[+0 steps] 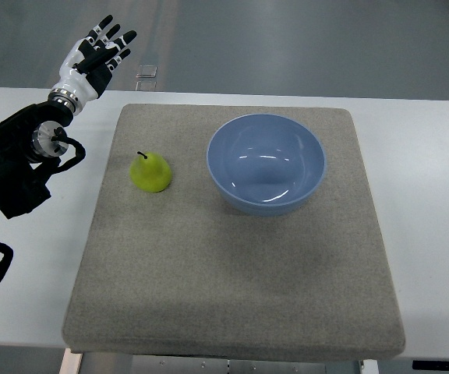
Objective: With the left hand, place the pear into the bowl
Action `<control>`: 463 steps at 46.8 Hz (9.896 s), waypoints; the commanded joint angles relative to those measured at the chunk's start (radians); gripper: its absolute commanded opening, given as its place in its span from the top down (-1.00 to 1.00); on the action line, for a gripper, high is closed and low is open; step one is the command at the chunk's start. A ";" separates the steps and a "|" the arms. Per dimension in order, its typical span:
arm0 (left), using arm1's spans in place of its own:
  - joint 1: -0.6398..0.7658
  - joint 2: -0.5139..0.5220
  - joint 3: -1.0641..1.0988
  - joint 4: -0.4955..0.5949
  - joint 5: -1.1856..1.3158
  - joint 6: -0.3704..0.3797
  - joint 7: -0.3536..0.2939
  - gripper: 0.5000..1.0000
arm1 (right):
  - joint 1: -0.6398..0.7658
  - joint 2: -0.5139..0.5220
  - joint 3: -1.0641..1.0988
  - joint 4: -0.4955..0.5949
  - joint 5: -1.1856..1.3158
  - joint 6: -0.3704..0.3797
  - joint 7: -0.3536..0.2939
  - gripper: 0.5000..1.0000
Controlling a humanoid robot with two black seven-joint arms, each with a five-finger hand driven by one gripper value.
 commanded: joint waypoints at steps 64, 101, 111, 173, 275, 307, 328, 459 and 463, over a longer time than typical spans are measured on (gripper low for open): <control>-0.119 0.574 0.205 -0.575 0.811 -0.297 0.000 -0.96 | 0.000 0.000 0.000 0.000 0.000 0.000 0.000 -0.70; -0.154 0.618 0.195 -0.802 1.342 -0.313 -0.007 -0.93 | 0.000 0.000 0.000 0.000 0.000 0.000 0.000 -0.70; -0.153 0.580 0.194 -0.820 1.477 -0.313 -0.007 -0.91 | 0.000 0.000 0.000 0.000 0.000 0.000 0.000 -0.69; -0.136 0.419 0.327 -0.771 1.725 -0.124 -0.006 -0.90 | 0.000 0.000 0.000 0.000 0.000 0.000 0.000 -0.70; -0.217 0.400 0.208 -0.846 1.733 -0.122 -0.006 1.00 | 0.000 0.000 0.000 0.000 0.000 0.000 0.000 -0.70; -0.271 0.253 0.180 -0.894 1.710 -0.117 -0.006 1.00 | 0.000 0.000 0.000 0.000 0.000 0.000 0.000 -0.70; -0.207 0.156 0.188 -0.791 1.724 -0.117 -0.003 1.00 | 0.000 0.000 0.000 0.000 0.000 0.000 0.000 -0.70; -0.153 0.129 0.063 -0.207 1.077 0.126 -0.004 -0.86 | 0.000 0.000 0.000 0.000 0.000 -0.001 0.000 -0.70; -0.136 0.124 0.063 -0.170 0.976 0.145 -0.004 -0.86 | 0.000 0.000 0.000 0.000 0.000 0.000 0.000 -0.70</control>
